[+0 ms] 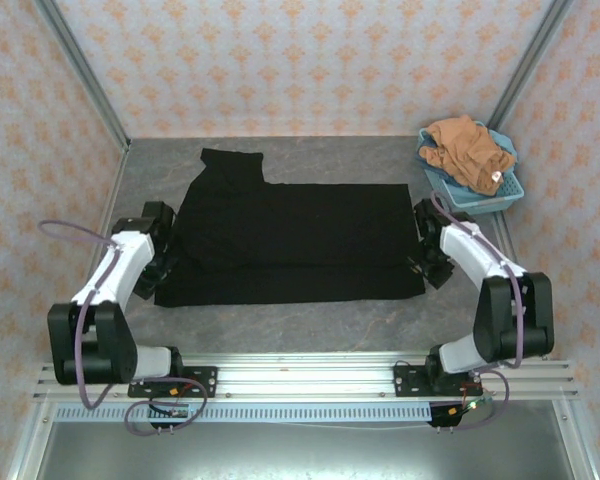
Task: Fold and stack the t-shirts
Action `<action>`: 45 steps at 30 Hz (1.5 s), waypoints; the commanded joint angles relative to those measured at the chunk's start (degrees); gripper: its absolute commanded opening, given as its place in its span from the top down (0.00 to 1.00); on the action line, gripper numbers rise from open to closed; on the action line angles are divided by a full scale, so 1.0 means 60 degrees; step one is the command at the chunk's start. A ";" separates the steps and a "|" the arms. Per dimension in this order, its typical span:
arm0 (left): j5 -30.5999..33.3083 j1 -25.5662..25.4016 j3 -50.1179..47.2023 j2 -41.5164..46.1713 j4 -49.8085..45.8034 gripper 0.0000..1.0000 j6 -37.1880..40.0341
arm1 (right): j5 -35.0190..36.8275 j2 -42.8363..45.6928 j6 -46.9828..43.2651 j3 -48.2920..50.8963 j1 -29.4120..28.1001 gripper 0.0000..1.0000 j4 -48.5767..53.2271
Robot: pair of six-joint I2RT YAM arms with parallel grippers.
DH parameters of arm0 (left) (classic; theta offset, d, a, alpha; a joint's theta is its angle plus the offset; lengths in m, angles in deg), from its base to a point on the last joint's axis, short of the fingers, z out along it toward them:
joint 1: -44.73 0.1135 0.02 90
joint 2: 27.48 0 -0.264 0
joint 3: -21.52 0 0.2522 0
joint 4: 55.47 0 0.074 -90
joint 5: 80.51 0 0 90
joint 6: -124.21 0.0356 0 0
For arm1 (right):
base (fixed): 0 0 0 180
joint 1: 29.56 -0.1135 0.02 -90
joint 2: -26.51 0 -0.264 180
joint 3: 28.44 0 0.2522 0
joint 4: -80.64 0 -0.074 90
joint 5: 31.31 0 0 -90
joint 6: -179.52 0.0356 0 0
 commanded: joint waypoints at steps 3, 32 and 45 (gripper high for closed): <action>-0.2203 -0.0795 -0.0198 0.0424 0.2110 0.37 -0.0086 | -0.1632 0.0561 -0.1063 -0.0114 -0.0113 0.42 -0.1348; -0.2936 -0.1630 0.0365 -0.2363 0.4469 1.00 0.0831 | -0.2986 -0.0065 -0.1243 -0.0001 -0.0314 0.38 -0.2741; -0.3228 -0.1657 0.2451 -0.3945 0.3861 1.00 0.1205 | -0.2765 -0.0539 -0.1171 -0.0432 -0.0314 0.39 -0.2358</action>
